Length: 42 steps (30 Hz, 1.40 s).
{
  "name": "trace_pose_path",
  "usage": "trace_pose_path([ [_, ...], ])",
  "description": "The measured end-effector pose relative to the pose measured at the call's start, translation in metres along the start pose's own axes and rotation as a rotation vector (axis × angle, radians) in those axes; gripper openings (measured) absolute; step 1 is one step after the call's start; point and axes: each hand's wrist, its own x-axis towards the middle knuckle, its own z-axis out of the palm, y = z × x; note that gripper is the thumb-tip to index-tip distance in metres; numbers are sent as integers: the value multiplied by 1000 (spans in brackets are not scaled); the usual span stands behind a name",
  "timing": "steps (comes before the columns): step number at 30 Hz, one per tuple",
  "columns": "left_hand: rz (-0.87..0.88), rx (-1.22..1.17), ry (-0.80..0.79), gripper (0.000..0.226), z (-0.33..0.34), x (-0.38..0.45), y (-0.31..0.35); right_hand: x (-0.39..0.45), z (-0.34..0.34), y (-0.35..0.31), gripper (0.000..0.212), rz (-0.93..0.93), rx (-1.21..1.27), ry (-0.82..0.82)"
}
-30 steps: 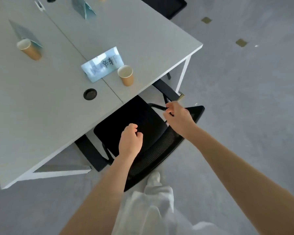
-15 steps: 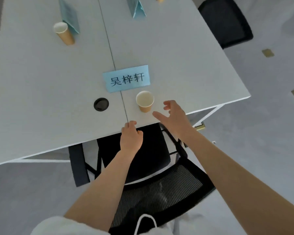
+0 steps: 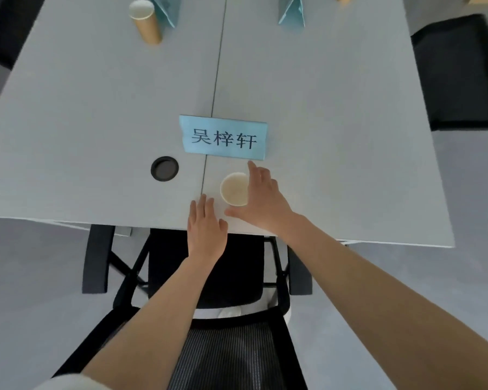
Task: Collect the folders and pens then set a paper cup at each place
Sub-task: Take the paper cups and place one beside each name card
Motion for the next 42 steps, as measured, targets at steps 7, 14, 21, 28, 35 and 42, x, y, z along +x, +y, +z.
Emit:
trace_pose_path([
  [7, -43, 135, -33, 74, 23, 6, 19, 15, 12, 17, 88, -56, 7, 34],
  [14, -39, 303, -72, 87, 41, 9, 15, 19, 12, 26, 75, -45, 191, 70],
  [21, -115, 312, -66, 92, 45, 12, 28, 18, -5, 48, 79, 25, 315, 158],
  [28, -284, 226, -58, 95, 53, 31, 62, 41, -35, 85, 82, 101, 342, 281],
  [35, -442, 147, -67, 100, 58, 50, 84, 82, -50, 102, 78, 103, 341, 360],
  [42, -478, 153, -76, 103, 59, 55, 87, 101, -51, 101, 87, 78, 354, 353],
])
